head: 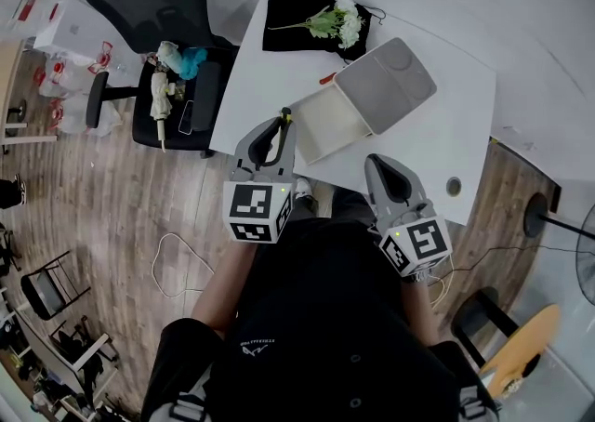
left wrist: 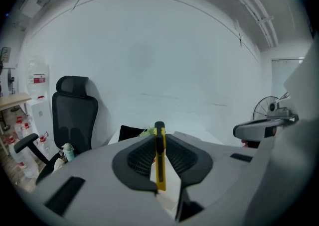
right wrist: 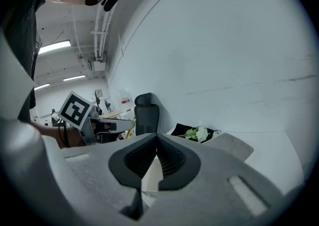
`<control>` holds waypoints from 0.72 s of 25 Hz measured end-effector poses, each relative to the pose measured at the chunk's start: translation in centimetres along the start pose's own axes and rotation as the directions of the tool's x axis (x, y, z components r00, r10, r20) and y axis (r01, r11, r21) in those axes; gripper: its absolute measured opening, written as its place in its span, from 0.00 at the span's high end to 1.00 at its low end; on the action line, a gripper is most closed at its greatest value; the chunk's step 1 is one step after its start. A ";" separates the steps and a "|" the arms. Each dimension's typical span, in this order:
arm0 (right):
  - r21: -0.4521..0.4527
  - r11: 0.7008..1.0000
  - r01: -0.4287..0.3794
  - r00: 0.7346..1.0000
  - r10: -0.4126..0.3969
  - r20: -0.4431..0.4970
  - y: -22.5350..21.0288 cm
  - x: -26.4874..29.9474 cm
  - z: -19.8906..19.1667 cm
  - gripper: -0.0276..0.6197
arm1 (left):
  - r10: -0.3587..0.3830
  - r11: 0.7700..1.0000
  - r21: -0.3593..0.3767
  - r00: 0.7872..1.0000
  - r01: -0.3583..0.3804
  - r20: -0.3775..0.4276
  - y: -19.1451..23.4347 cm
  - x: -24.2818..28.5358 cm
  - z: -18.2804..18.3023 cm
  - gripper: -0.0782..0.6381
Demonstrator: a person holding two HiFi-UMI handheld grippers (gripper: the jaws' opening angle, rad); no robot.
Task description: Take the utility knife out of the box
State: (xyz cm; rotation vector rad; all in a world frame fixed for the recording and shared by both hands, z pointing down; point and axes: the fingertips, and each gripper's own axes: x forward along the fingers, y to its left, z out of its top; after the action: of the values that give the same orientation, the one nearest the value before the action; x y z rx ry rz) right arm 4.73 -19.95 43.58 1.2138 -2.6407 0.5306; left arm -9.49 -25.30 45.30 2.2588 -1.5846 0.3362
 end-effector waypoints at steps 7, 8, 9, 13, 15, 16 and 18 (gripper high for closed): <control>-0.022 0.999 -0.038 0.999 0.038 0.005 3.4 0.8 -0.7 0.95 | -0.057 0.998 0.044 0.997 0.054 0.059 -0.7 -4.1 0.4 0.80; -0.024 0.999 -0.043 0.999 0.043 0.006 3.8 0.9 -0.8 0.95 | -0.064 0.997 0.055 0.996 0.061 0.068 -0.8 -4.7 0.4 0.80; -0.025 0.999 -0.046 0.999 0.046 0.006 4.3 1.0 -0.9 0.95 | -0.071 0.996 0.067 0.995 0.066 0.077 -0.8 -5.2 0.3 0.80; -0.033 0.998 -0.047 0.999 0.048 0.006 5.5 1.0 -1.4 0.95 | -0.082 0.993 0.099 0.991 0.072 0.105 -1.0 -7.3 -0.3 0.80; -0.051 0.997 -0.061 0.998 0.061 0.008 6.1 1.0 -1.2 0.95 | -0.076 0.994 0.090 0.992 0.066 0.104 -0.8 -8.1 -0.9 0.80; -0.056 0.996 -0.065 0.998 0.066 0.010 6.3 1.0 -1.1 0.95 | -0.070 0.995 0.083 0.992 0.061 0.101 -0.6 -8.5 -1.2 0.80; -0.061 0.996 -0.068 0.998 0.069 0.012 6.6 0.9 -1.1 0.95 | -0.058 0.996 0.073 0.993 0.050 0.101 -0.3 -9.0 -1.6 0.80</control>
State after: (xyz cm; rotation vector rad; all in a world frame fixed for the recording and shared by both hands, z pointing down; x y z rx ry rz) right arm -0.82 -16.18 43.23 1.1174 -2.6981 0.4513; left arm -12.27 -16.84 43.18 2.4033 -1.5813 0.2683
